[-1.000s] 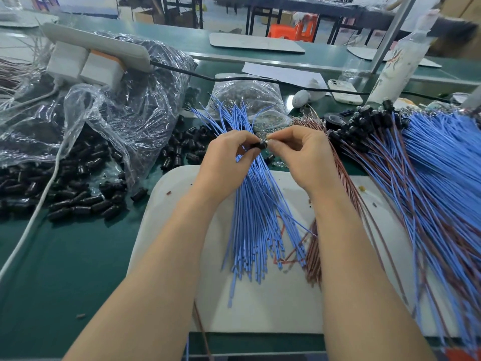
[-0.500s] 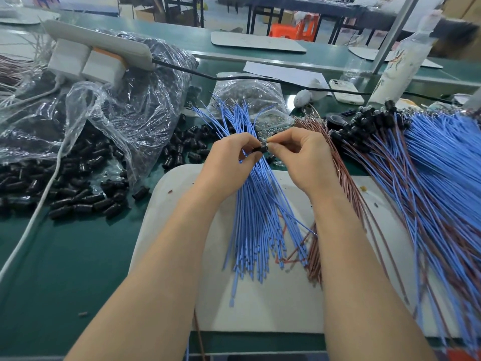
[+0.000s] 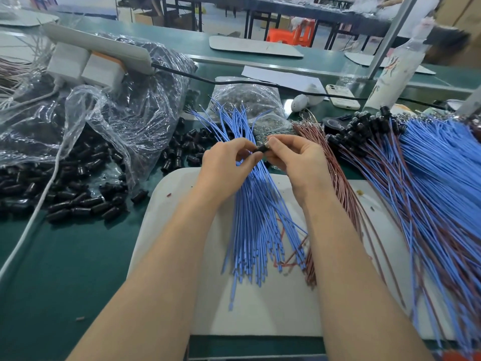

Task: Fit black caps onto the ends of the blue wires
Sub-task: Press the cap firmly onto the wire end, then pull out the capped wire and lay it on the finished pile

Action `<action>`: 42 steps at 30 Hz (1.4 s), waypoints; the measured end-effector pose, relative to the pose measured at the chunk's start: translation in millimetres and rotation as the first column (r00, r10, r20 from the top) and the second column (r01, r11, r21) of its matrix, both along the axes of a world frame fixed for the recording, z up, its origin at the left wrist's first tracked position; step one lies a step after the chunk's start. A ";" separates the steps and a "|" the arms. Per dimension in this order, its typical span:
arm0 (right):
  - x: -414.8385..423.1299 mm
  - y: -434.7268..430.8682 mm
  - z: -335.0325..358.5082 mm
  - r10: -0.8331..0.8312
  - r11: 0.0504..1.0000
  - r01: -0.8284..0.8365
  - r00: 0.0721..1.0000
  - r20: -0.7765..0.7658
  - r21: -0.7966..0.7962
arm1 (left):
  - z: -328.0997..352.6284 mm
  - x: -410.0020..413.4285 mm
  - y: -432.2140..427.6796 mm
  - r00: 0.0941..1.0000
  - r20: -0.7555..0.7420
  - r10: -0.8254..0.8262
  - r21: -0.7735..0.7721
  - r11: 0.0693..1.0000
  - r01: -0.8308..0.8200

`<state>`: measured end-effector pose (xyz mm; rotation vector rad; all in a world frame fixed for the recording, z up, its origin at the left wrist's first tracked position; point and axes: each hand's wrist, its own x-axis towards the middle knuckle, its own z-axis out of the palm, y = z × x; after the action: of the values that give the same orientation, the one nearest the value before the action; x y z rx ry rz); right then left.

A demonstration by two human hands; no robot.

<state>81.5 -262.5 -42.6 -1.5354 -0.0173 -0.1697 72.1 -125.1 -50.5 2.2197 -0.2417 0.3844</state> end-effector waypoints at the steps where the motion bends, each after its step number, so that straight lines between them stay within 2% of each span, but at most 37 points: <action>1: 0.3 -0.4 -0.7 -0.001 1.000 0.001 1.000 0.003 -0.017 | -0.4 0.2 0.9 1.000 -0.020 -0.008 0.002 1.000 0.008; 5: 1.2 -1.1 -2.0 0.000 0.998 0.001 1.000 0.012 -0.066 | 1.4 -1.0 1.1 0.999 -0.006 -0.051 -0.103 0.993 0.050; 8: 1.3 1.8 -2.9 0.017 1.000 -0.017 1.000 -0.012 0.001 | 2.5 -1.5 0.1 0.999 0.004 -0.042 -0.147 0.988 0.042; 16: -0.4 5.6 -3.2 0.034 0.997 -0.031 0.998 -0.050 0.066 | 1.1 -1.7 -2.2 0.999 -0.024 -0.044 -0.157 0.987 0.039; 22: 0.6 2.5 -1.8 0.101 0.995 -0.100 0.988 -0.119 0.010 | 1.5 -1.8 -2.6 0.996 -0.045 -0.074 -0.137 0.988 0.067; 32: -2.8 -4.8 5.5 0.138 0.990 -0.139 0.980 -0.141 0.001 | 6.4 -3.8 0.8 0.971 -0.135 -0.197 -0.274 0.949 0.154; 38: -3.4 -9.6 8.6 0.188 0.981 -0.180 0.973 -0.132 0.066 | 7.9 -4.9 3.5 0.953 -0.162 -0.257 -0.372 0.910 0.182; 40: -5.4 -7.2 8.6 0.192 0.981 -0.188 0.973 -0.131 0.043 | 8.6 -4.9 4.6 0.946 -0.170 -0.275 -0.390 0.901 0.192; 42: -7.4 -9.4 9.3 0.132 0.987 -0.140 0.986 -0.097 -0.080 | 5.4 -3.4 7.4 0.949 -0.189 -0.251 -0.354 0.919 0.173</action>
<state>74.1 -271.9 -33.2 -1.6210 -0.0575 0.0108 68.7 -117.7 -45.1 1.8583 -0.2691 0.0388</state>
